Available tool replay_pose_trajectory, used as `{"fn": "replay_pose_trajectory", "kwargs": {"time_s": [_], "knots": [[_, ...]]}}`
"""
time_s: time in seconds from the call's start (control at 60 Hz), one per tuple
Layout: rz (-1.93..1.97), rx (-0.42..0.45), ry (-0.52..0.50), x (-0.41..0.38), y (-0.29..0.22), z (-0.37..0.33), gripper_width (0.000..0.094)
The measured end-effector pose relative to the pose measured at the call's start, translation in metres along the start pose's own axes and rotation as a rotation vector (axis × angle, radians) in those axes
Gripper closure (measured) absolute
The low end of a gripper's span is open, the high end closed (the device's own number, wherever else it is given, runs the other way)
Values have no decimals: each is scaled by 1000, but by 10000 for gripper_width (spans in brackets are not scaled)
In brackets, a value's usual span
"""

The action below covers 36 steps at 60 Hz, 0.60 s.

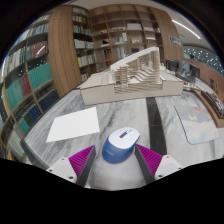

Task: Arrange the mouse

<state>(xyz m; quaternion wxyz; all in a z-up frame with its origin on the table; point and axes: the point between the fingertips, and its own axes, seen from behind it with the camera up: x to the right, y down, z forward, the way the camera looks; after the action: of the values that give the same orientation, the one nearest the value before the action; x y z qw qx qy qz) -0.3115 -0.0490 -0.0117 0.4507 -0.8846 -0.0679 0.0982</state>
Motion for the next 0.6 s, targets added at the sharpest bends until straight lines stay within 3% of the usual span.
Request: {"fn": "replay_pose_trajectory", "kwargs": {"time_s": [0.133, 0.15, 0.167, 0.2, 0.333, 0.433, 0.45, 0.483, 0.6], "knots": [[-48, 11, 56, 3, -20, 33, 164], [-53, 12, 64, 3, -22, 36, 180], [-59, 12, 73, 4, -23, 39, 271], [-73, 12, 92, 6, -25, 45, 300], [-68, -4, 83, 6, -27, 48, 351], [-54, -15, 48, 7, -29, 48, 488], [-55, -16, 43, 8, -30, 47, 466], [-65, -19, 37, 8, -35, 45, 509], [-112, 136, 10, 16, -104, 5, 517]]}}
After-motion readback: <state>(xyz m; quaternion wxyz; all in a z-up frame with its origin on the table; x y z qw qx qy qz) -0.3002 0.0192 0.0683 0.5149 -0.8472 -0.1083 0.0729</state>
